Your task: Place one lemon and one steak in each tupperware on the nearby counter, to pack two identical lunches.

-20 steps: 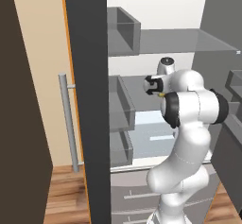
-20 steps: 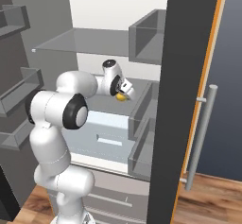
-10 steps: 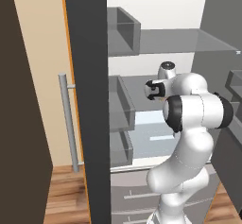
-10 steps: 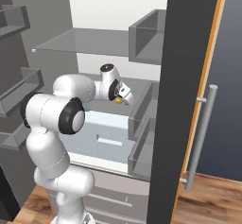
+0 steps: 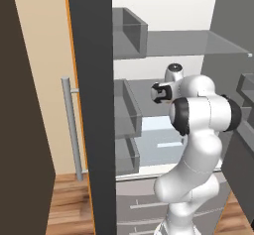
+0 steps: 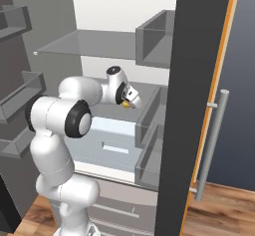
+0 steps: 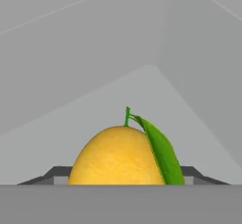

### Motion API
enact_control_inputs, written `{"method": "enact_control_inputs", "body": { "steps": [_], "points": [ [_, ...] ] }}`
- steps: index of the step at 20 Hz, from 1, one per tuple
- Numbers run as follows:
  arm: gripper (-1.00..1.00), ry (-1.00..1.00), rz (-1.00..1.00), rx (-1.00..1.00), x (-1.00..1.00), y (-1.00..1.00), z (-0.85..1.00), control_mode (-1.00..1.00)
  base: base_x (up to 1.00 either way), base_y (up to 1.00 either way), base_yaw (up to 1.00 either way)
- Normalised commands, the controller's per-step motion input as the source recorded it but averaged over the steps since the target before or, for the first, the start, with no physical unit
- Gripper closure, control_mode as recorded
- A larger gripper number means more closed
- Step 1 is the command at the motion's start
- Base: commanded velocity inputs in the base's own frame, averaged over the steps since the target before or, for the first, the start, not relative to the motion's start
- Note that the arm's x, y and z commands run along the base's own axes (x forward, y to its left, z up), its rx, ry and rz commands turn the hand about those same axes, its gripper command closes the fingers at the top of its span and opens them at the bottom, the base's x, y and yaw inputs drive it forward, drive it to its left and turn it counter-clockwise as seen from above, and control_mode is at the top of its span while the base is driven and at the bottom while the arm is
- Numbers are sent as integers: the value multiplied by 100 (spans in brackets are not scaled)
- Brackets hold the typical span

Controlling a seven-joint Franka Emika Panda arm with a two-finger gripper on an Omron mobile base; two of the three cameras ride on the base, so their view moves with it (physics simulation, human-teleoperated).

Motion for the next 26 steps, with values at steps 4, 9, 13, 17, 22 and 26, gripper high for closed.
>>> {"method": "enact_control_inputs", "body": {
  "steps": [4,9,13,17,22,26],
  "points": [
    [100,0,0,0,4,0,-8,-100,0,0,0],
    [100,-1,5,0,-77,0,-17,-100,0,0,0],
    [100,-13,23,0,-100,0,39,-100,0,0,0],
    [100,-11,28,0,-100,0,56,-100,0,0,0],
    [100,0,30,-4,-100,28,54,-100,0,0,0],
    [100,2,25,-6,-100,58,63,-100,0,0,0]
  ]
}}
